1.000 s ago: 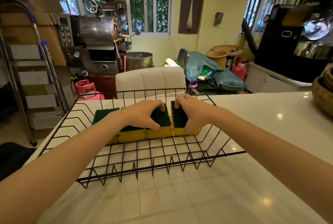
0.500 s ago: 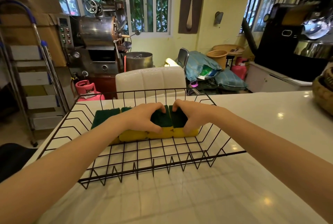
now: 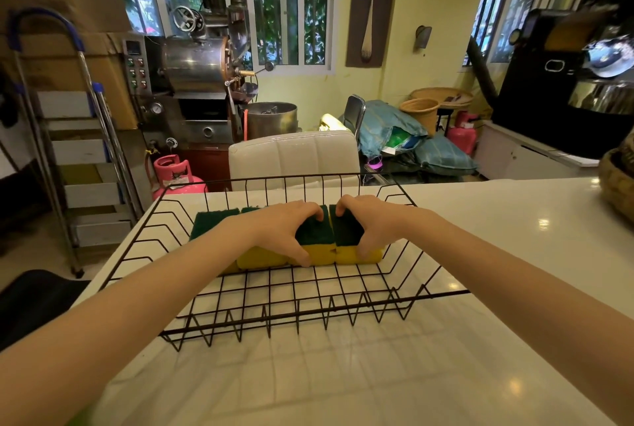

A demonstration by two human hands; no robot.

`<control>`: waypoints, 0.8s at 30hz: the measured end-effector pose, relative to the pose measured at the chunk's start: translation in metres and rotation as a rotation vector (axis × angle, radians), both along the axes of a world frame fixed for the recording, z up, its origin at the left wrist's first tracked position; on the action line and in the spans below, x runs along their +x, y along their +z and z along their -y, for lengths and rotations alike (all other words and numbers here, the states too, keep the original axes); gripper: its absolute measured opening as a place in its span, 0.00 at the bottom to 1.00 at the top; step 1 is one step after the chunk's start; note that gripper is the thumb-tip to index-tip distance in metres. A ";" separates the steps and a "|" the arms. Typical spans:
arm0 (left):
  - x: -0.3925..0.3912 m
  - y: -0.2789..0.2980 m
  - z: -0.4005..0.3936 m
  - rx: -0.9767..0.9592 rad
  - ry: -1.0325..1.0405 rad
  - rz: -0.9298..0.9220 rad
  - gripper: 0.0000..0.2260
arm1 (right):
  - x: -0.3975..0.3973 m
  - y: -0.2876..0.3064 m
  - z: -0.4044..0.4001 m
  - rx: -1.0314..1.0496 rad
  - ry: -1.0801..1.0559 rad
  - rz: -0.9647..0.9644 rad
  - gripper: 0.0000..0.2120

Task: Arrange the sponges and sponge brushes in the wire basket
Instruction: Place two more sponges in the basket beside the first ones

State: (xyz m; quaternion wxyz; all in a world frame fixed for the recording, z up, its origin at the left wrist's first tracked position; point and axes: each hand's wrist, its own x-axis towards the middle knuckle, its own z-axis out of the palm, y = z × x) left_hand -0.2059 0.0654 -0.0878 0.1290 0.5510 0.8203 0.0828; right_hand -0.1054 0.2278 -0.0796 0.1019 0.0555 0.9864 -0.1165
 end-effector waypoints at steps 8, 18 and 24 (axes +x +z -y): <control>0.020 0.056 0.040 0.036 0.203 0.155 0.38 | 0.027 0.033 0.039 -0.007 0.051 -0.343 0.47; 0.102 0.057 0.153 0.510 0.158 0.060 0.35 | 0.102 0.037 0.165 -0.425 0.219 -0.681 0.43; 0.145 0.027 0.205 0.475 0.146 0.031 0.33 | 0.138 0.015 0.193 -0.502 0.220 -0.395 0.44</control>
